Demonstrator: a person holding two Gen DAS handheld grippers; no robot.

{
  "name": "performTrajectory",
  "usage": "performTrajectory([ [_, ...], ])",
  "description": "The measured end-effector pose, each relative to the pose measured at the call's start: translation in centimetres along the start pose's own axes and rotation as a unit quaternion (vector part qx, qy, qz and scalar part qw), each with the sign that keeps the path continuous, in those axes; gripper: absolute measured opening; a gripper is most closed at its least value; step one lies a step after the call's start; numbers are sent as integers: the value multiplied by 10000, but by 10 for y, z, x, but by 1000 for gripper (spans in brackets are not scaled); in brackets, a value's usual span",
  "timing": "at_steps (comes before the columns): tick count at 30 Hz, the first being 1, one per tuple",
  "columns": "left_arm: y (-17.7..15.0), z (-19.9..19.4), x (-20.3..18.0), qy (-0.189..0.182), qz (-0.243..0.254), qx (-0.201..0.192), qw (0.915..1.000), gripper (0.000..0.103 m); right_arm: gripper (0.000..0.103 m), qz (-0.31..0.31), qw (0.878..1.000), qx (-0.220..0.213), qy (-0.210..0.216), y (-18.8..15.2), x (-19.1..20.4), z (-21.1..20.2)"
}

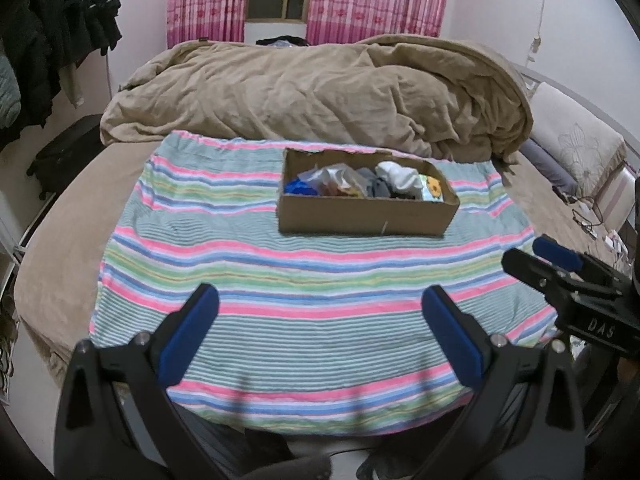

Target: Organize objects

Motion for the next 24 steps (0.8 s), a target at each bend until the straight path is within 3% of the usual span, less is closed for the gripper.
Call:
performTrajectory([
  [24, 5, -5, -3, -22, 81, -55, 9999, 102, 83, -42, 10000, 6, 33, 3, 3, 2],
])
Point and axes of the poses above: each gripper's, at about its wrist camera, not at the fingertips, and z roughly the way its jaws point, x to its left, y to its top, the point moved 8 cm from there along z, roughly the way its jaws point, and after that the axes turned 1 degree about z, right-handed, at the moved point
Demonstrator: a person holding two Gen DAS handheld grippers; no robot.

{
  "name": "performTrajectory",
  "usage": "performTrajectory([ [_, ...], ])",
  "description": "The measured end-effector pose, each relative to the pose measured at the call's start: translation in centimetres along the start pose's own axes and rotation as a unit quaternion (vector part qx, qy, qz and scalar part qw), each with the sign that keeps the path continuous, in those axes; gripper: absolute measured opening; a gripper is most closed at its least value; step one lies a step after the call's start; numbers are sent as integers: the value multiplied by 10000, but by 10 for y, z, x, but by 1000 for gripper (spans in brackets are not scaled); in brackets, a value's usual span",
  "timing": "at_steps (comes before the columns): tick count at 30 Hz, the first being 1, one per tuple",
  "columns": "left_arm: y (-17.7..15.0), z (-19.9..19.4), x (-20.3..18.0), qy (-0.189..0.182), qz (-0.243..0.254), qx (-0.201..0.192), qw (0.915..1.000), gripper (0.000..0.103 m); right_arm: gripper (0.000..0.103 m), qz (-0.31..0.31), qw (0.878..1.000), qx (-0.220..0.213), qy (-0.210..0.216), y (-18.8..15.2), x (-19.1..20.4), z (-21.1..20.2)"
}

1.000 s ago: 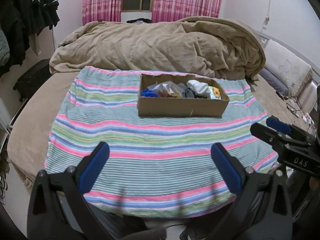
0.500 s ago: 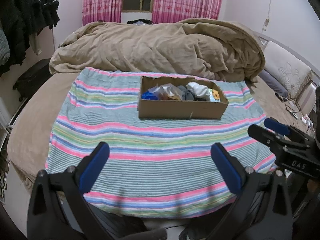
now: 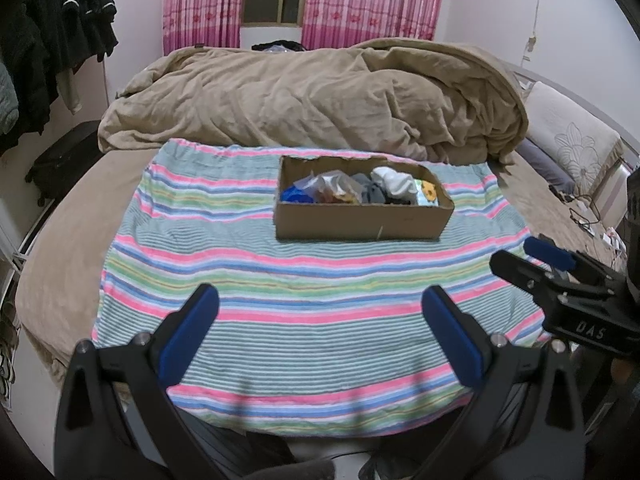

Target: Organize objects

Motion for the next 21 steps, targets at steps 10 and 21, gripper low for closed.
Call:
performTrajectory([
  [10, 2, -3, -2, 1, 13, 2, 10000, 102, 83, 2, 10000, 5, 6, 0, 0, -1],
  [21, 2, -3, -3, 4, 12, 1, 10000, 102, 83, 2, 10000, 9, 16, 0, 0, -1],
])
Point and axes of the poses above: each gripper's, at about its wrist camera, not at the fingertips, and z roughly the way its jaws point, x to its left, y to its top, the point moved 8 cm from there along z, roughly the way its jaws point, and after that the axes turned 1 degree about z, right-handed, at the moved point
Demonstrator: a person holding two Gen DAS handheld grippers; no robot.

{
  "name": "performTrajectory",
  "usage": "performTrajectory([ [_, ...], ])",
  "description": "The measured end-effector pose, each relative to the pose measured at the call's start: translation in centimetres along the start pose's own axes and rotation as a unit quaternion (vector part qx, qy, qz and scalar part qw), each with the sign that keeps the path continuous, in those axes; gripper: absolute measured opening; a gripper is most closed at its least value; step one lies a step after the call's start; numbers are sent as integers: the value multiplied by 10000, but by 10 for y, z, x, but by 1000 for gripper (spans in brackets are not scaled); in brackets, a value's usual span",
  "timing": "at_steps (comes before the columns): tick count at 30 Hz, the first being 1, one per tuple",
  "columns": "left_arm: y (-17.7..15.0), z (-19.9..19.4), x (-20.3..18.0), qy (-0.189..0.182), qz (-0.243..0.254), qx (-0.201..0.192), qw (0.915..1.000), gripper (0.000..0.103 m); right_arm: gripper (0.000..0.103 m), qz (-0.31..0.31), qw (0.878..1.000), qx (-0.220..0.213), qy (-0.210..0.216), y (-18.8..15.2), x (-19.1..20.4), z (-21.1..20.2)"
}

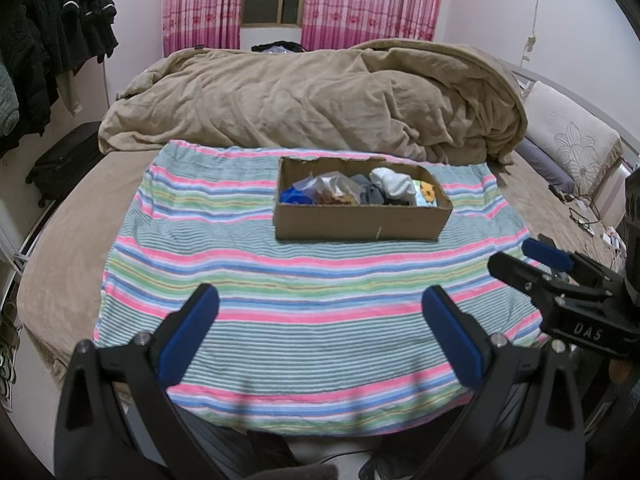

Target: Organize objects

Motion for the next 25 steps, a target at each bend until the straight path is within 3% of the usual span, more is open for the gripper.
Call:
performTrajectory([
  [25, -1, 20, 0, -6, 43, 46, 10000, 102, 83, 5, 10000, 83, 49, -2, -3, 12],
])
Point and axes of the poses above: each gripper's, at about its wrist camera, not at the fingertips, and z roughly the way its jaws point, x to its left, y to its top, the point moved 8 cm from there along z, roughly the way its jaws point, and after that the axes turned 1 degree about z, right-handed, at the moved point
